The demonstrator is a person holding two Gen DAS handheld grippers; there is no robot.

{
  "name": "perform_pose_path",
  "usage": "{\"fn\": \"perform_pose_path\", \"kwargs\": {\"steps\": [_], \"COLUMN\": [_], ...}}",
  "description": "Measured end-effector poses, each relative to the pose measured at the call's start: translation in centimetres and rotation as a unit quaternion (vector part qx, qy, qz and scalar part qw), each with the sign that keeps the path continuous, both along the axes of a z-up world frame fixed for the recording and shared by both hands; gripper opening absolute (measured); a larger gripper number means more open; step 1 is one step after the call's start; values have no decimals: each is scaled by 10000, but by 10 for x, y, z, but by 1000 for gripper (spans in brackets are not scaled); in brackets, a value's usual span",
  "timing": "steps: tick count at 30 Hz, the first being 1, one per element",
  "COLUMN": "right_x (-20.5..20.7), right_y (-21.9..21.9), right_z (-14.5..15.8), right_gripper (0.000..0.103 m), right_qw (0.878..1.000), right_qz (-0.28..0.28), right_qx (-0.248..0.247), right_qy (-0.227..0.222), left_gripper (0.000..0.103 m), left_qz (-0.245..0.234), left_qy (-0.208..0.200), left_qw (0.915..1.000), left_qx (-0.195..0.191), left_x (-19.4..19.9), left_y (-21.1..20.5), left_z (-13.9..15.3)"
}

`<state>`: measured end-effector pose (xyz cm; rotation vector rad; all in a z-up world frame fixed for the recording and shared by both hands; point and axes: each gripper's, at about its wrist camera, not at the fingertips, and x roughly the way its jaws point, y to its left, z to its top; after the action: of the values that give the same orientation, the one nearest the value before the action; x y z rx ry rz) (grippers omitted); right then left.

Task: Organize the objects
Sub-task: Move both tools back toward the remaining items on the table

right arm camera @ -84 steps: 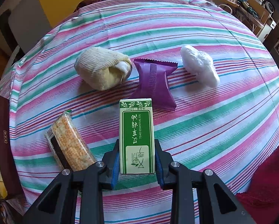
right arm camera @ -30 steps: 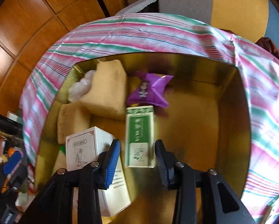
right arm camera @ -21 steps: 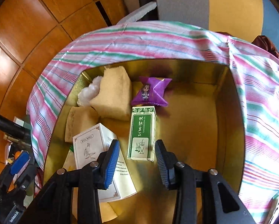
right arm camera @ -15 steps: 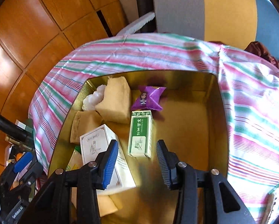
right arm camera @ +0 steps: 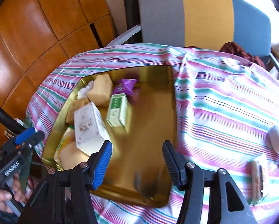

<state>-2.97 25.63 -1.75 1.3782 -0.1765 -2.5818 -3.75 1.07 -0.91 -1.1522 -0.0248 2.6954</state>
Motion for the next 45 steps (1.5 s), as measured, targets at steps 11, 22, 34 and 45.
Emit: {"fn": "perform_pose_path", "kwargs": {"steps": [11,22,34,45], "right_x": [32,88,136,151], "right_y": [48,156,247,252], "right_z": [2,6,-4,9], "right_gripper": [65,67,72,72], "right_qw": [9980,9816,9503,9456], "right_qz": [-546,-1826,-3098,-3017], "right_qx": [264,563,-309,-991], "right_qy": [171,66,-28,704], "left_gripper": [62,62,64,64], "left_qz": [-357,-939,-1837,-2619], "left_qy": [120,144,266,206], "left_qw": [9992,9950,9814,9638], "left_qx": [-149,-303,-480,-446], "left_x": [9,10,16,21], "left_y": [29,77,153,227], "left_z": [10,14,24,28]}}
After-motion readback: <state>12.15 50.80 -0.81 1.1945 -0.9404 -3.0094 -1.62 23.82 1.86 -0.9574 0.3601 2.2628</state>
